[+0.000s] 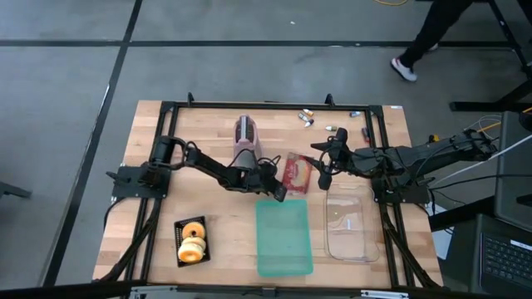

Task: Pick & Place Food Item
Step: Put the red popcorn bag into the blue bin

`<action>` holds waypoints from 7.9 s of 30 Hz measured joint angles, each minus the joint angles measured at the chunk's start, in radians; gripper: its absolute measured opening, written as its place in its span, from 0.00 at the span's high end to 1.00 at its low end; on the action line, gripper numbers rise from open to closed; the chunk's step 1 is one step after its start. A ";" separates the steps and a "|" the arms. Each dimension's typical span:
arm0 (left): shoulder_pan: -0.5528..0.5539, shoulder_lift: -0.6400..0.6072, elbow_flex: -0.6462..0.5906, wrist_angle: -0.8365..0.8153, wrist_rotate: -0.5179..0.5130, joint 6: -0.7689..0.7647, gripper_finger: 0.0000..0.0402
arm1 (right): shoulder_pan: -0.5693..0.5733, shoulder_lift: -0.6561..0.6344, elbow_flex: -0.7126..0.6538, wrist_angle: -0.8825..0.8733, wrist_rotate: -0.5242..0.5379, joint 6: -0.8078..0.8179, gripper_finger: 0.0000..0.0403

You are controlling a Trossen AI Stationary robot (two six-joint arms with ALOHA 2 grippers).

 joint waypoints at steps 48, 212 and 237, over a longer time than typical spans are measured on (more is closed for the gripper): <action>-0.050 -0.041 0.252 0.186 0.026 0.466 1.00 | 0.000 0.000 0.000 0.000 0.003 -0.007 0.47; -0.072 -0.368 0.036 -0.124 -0.412 1.585 1.00 | 0.038 0.000 0.000 0.121 -0.024 -0.098 0.47; -0.193 -0.365 0.239 -0.169 -0.492 1.727 1.00 | 0.038 0.000 0.000 0.121 -0.024 -0.105 0.47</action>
